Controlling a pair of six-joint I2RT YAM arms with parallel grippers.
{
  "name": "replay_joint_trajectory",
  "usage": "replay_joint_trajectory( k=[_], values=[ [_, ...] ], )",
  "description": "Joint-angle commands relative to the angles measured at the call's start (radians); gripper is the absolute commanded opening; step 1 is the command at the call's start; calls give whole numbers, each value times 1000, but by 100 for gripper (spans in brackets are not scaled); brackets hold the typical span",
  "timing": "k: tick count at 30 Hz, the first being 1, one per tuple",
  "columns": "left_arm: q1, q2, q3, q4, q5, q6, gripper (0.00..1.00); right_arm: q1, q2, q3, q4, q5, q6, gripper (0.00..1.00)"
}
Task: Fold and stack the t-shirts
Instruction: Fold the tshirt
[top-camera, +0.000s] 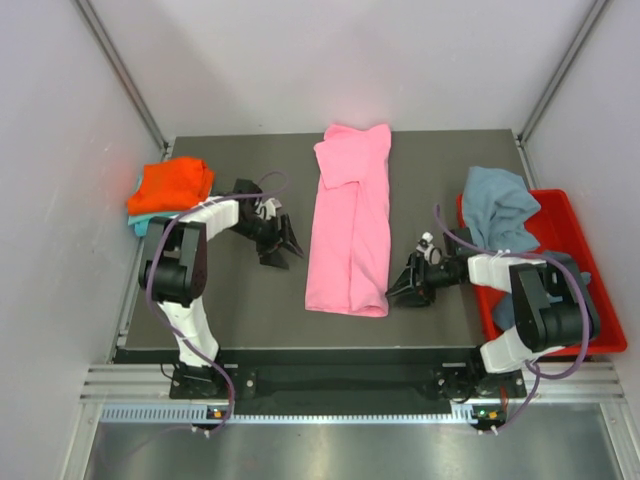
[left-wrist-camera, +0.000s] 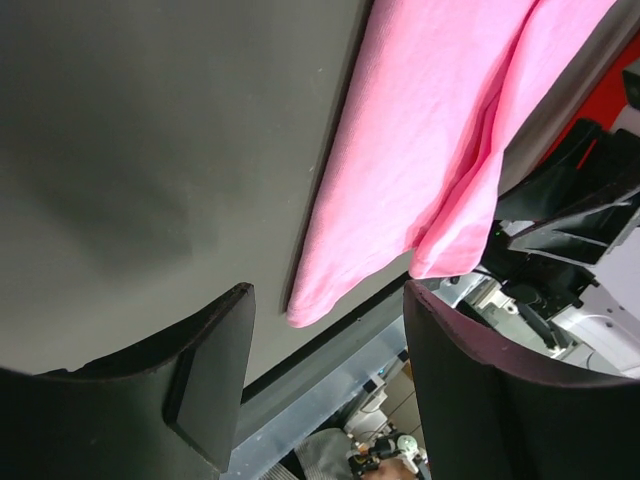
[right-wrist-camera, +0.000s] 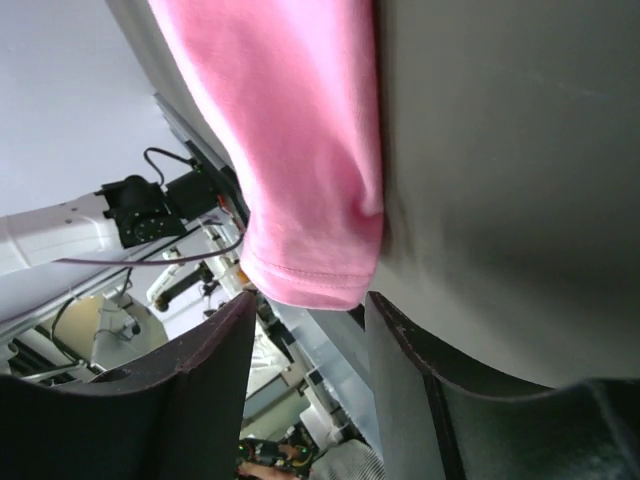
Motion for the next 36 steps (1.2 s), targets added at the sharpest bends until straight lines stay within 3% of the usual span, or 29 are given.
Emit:
replay_joint_trajectory(
  k=[1,8,13,24,30,36],
  values=[
    [-31,-38,1,16,-9,17,66,1,-13,1,85,-62,57,48],
    [-82,-15,-10,16,-9,11,65,1,62,-8,135,-18,85,47],
    [-82,-17,-6,10,-6,13,65,2,106,40,72,29,40,47],
    [-82,-26,-42,16,-2,-3,65,54,188,72,116,45,82,45],
    [-82,-24,-75,21,4,-18,64,90,192,69,84,35,71,36],
    [-85,-27,-105,21,24,-37,64,88,169,43,70,39,71,17]
  ],
)
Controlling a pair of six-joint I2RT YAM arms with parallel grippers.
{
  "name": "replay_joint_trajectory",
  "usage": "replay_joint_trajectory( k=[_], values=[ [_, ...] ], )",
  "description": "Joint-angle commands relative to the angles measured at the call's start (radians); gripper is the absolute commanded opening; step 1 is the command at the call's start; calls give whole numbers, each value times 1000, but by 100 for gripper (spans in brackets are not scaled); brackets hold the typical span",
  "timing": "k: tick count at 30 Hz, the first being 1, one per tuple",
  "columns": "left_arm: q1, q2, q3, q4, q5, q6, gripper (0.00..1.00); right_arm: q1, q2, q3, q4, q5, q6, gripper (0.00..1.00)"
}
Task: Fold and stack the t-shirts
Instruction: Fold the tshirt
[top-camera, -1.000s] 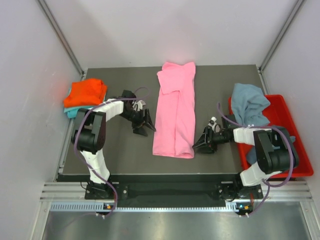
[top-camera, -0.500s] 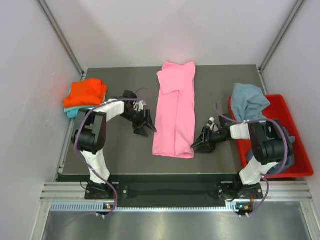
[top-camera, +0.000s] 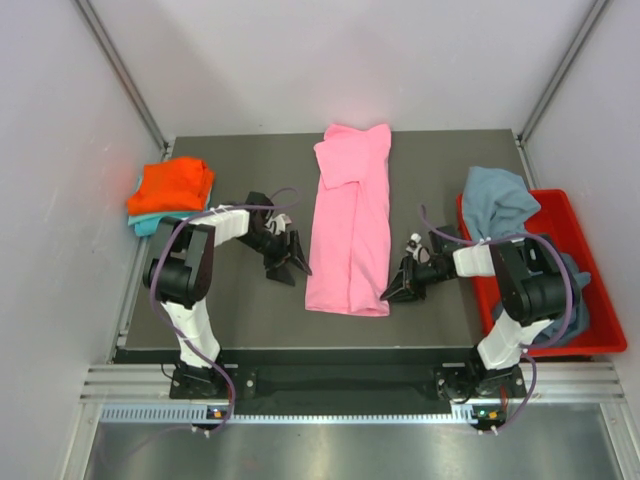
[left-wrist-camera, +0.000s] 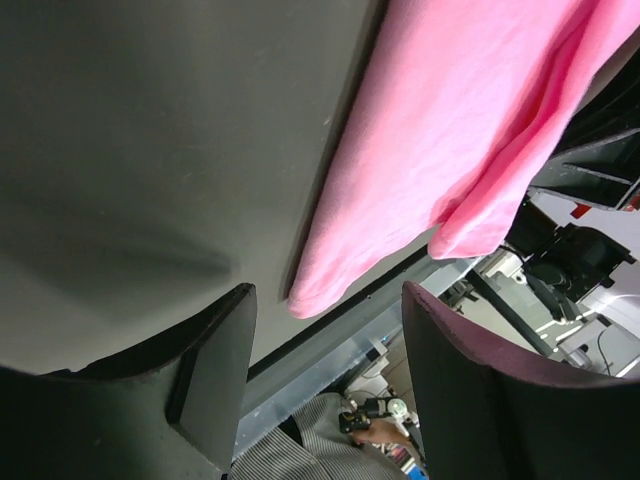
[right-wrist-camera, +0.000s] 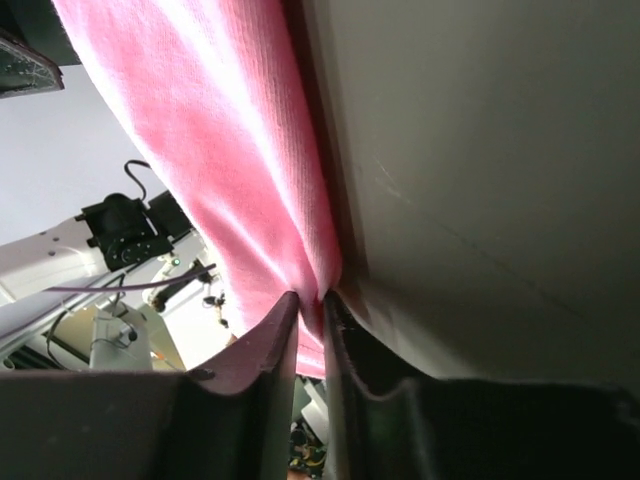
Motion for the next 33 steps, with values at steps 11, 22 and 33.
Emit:
replay_joint_trajectory(
  k=[11,22,33],
  values=[
    [-41,-72,-157,65,74,-94,64,16,-59,-36,-82,54,-16,0],
    [-99,14,-117,103,98,-140,41,-4,-73,-31,-85,64,-26,0],
    [-120,-18,-138,97,111,-140,9,-21,-61,-16,-76,67,-25,0]
  ],
)
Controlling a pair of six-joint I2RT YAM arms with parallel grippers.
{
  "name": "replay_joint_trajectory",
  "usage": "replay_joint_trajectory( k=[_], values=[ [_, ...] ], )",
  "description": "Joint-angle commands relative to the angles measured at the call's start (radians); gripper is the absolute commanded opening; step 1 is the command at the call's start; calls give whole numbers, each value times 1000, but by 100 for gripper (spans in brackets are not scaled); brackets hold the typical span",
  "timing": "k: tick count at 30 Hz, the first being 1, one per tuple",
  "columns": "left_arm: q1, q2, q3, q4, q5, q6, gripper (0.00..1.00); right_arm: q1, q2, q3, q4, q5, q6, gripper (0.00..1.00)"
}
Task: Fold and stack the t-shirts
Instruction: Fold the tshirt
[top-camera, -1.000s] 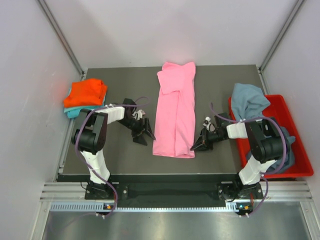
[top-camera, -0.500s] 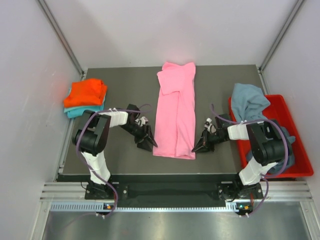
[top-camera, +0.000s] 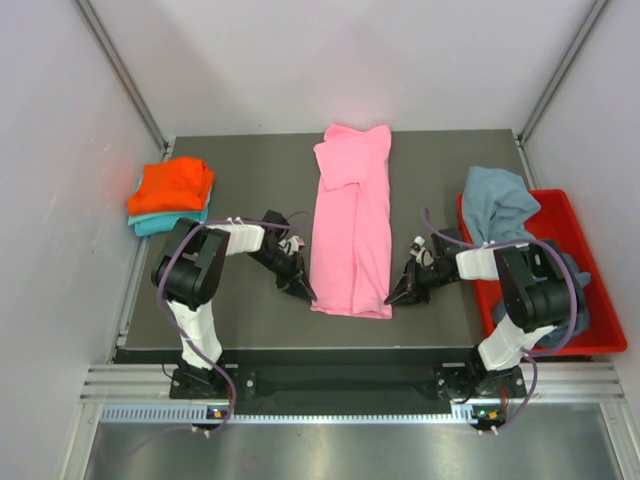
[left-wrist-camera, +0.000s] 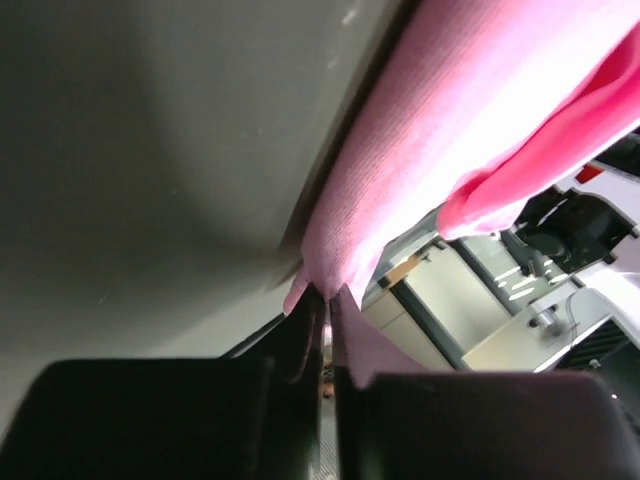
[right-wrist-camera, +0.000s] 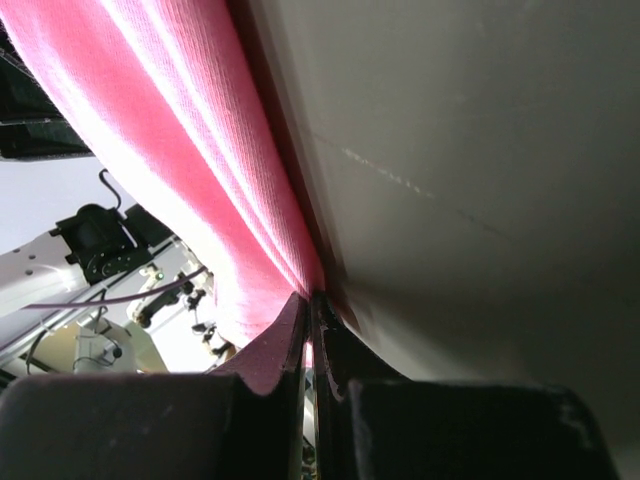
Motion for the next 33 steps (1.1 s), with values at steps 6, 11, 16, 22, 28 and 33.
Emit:
replay_joint_trajectory(
  k=[6,11,16,22,28,33],
  values=[
    [0,-85,-4,-37,-9,29,0,-10,-34,14,-43,13,-17,0],
    [0,-132,16,-78,-34,75,0,-29,-93,25,-65,22,-43,0],
    [0,-164,74,-104,-63,122,0,-36,-156,62,-96,25,-75,0],
    [0,-168,142,-124,-68,148,0,-47,-211,108,-119,25,-94,0],
    [6,-149,257,-150,-88,187,0,-78,-233,164,-122,20,-94,0],
    [23,-113,347,-172,-111,218,0,-101,-205,244,-108,22,-95,0]
  ],
)
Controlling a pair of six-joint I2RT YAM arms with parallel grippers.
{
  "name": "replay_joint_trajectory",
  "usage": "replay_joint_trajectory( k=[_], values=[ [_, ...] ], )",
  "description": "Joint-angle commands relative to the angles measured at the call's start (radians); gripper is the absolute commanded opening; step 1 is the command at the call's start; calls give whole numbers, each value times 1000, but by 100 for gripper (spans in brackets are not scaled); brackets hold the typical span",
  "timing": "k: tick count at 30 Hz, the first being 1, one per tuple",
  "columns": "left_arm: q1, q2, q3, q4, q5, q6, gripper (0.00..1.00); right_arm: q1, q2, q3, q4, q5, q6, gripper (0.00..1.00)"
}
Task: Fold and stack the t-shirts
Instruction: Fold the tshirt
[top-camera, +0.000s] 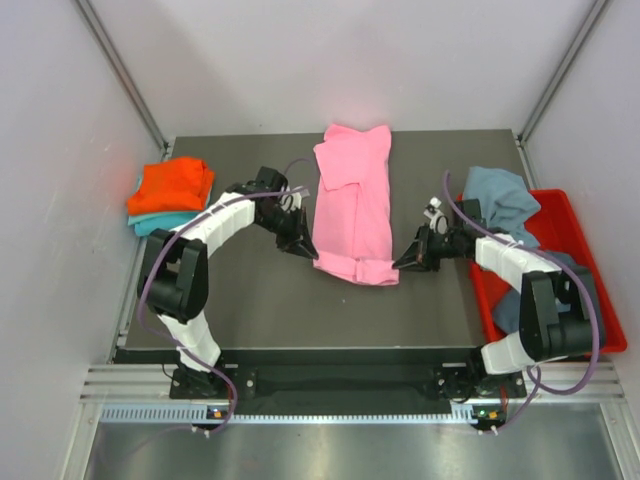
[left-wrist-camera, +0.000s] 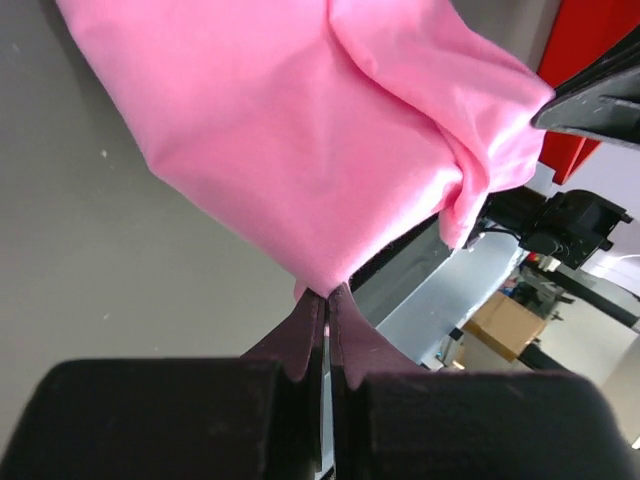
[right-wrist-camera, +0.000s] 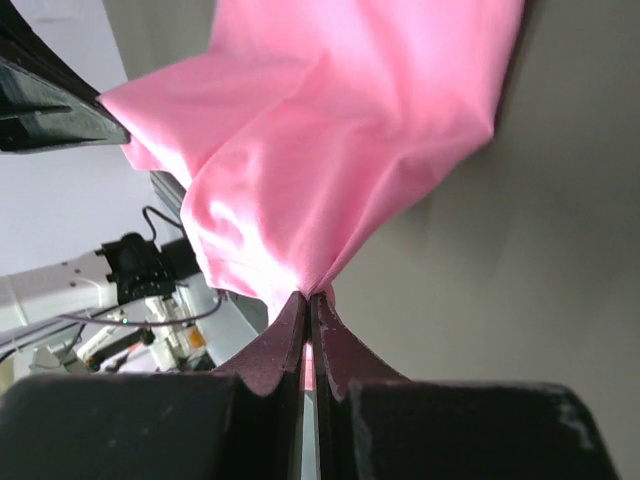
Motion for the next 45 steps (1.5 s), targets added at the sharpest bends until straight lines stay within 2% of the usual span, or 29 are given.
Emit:
replay_joint_trajectory(
  k=[1,6,15,21,27,36,43,44,45],
  values=[
    [12,15,87,-32,-21,51,0,-22,-2,95,35,0,-9,0],
    [13,69,150,-32,-40,62,0,-28,79,184,89,14,-7,0],
    [24,230,387,-46,-122,106,0,-26,235,360,107,36,-51,0],
    [32,305,489,-35,-157,111,0,-28,321,464,118,53,-76,0],
    [53,403,619,-26,-169,111,0,-28,419,604,115,62,-84,0],
    [79,548,846,8,-169,100,0,-28,522,719,109,89,-105,0],
    [91,618,914,29,-162,95,0,-26,590,786,120,109,-108,0],
    [91,626,912,34,-157,95,2,-25,606,793,123,120,-110,0],
    [91,627,911,40,-162,92,9,-25,616,809,121,129,-110,0]
  ],
)
